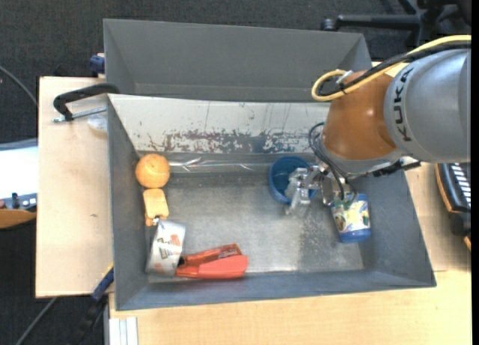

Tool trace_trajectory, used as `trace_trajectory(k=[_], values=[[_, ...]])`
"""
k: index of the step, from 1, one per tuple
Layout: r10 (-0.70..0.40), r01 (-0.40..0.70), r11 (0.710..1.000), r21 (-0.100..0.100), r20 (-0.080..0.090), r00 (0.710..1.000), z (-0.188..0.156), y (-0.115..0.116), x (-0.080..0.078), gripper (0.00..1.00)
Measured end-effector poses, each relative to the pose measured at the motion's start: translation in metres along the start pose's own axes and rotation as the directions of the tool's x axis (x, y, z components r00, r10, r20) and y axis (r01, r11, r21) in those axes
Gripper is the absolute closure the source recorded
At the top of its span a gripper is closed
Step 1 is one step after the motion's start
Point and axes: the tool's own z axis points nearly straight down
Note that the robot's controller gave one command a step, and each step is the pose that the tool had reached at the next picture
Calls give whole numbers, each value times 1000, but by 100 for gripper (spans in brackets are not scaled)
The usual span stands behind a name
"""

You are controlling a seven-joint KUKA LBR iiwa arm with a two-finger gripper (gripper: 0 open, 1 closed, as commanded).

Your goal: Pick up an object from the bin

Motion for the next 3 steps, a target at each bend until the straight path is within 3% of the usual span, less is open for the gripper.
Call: trace_trajectory(k=[2,3], values=[[43,-43,999,-3,1,999,-2,-13,-2,100],[110,-110,994,0,1,994,-4,-44,7,100]])
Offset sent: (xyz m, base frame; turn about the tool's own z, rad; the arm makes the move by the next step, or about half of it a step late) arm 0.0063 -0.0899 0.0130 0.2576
